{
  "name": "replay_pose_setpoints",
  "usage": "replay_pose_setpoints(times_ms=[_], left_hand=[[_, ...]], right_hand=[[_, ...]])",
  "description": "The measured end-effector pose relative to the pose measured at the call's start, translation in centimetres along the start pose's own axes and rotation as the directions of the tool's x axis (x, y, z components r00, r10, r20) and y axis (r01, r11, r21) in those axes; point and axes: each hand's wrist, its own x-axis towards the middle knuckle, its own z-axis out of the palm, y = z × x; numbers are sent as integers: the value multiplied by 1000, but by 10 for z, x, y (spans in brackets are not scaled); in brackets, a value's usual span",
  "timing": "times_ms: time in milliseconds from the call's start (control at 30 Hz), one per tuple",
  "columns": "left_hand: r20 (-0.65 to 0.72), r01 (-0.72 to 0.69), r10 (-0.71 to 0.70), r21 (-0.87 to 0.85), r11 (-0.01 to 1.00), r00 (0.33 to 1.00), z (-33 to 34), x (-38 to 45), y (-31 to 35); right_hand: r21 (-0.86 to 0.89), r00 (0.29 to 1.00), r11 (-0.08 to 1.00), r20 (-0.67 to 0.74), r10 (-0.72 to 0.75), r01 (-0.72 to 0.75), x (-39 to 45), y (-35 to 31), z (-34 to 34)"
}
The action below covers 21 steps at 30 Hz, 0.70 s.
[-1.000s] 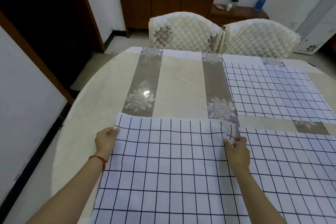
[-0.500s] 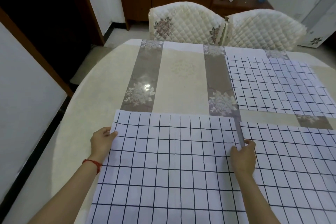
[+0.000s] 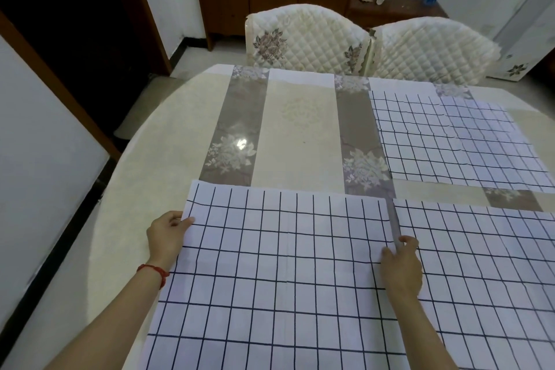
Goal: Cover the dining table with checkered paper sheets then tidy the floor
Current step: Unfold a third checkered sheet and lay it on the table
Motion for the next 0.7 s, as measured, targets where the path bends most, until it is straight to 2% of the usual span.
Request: replay_pose_setpoints(times_ms=[233, 700], left_hand=[[-12, 21, -21, 19, 1000, 1000, 3, 3, -3], [9, -31, 31, 77, 997, 999, 3, 2, -1]], right_hand=[[5, 1000, 1000, -13, -26, 26, 1, 3, 2], [19, 998, 999, -37, -49, 50, 2, 8, 4]])
